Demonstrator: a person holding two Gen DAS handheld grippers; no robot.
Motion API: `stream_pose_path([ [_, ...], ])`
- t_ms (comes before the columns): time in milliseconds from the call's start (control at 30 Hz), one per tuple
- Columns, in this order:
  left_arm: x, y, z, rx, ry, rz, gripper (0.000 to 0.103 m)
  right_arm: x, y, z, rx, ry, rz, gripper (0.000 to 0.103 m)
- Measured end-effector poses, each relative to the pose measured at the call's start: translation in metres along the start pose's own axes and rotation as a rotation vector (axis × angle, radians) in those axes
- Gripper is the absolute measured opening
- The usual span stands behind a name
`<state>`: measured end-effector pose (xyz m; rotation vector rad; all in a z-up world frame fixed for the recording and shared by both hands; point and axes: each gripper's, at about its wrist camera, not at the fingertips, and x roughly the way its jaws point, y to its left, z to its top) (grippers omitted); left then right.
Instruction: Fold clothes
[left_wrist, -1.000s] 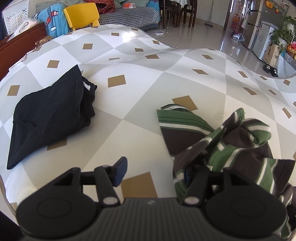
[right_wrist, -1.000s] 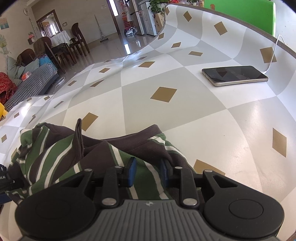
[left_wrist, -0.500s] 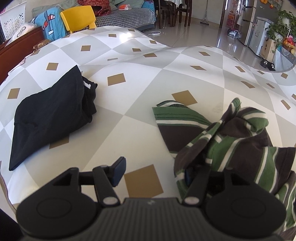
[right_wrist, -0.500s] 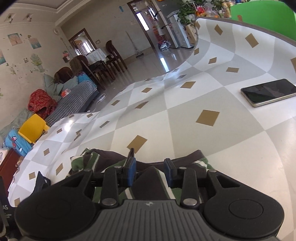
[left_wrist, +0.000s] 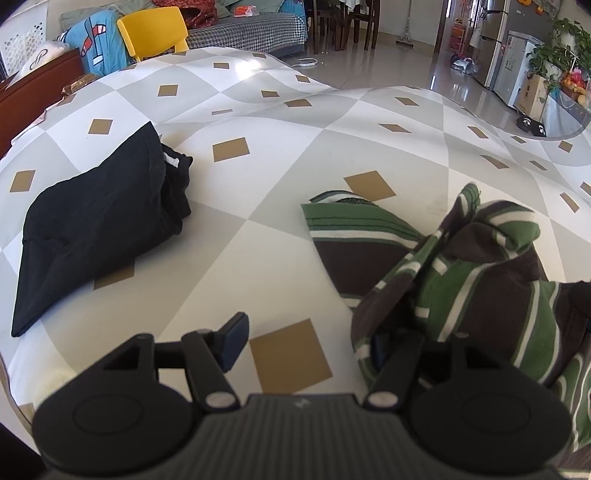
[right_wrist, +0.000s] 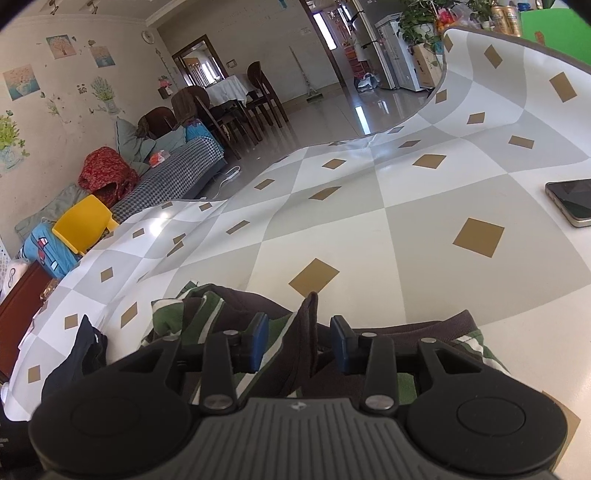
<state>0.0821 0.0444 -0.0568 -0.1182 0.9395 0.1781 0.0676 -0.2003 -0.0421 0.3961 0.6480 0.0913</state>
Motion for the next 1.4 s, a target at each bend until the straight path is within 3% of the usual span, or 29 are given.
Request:
stream_pose_path([
  [167, 0.003, 0.003, -0.001, -0.003, 0.003, -0.002, 0.064, 0.008, 0.002, -0.005, 0.008, 0.028, 0.018, 0.035],
  [233, 0.003, 0.003, -0.001, -0.002, 0.003, -0.002, 0.065, 0.010, 0.005, -0.006, 0.002, 0.036, 0.029, 0.021],
  [367, 0.004, 0.002, -0.002, -0.002, 0.004, -0.001, 0.065, 0.007, 0.010, -0.005, -0.005, 0.029, 0.037, 0.005],
  [567, 0.003, 0.002, -0.002, 0.007, -0.012, 0.016, 0.069, -0.008, 0.013, 0.004, 0.015, -0.029, 0.049, 0.004],
  [900, 0.001, 0.006, -0.002, 0.011, -0.024, 0.045, 0.072, -0.066, 0.007, 0.044, 0.094, -0.231, 0.056, 0.004],
  [1100, -0.002, 0.013, -0.001, -0.001, -0.037, 0.077, 0.072, -0.095, -0.006, 0.059, 0.104, -0.320, -0.054, 0.004],
  [1300, -0.003, 0.030, 0.003, -0.053, -0.044, 0.150, 0.072, -0.106, -0.022, 0.061, 0.126, -0.328, -0.212, 0.004],
  [1400, -0.005, 0.037, 0.004, -0.072, -0.051, 0.171, 0.077, -0.108, -0.031, 0.060, 0.149, -0.324, -0.276, 0.004],
])
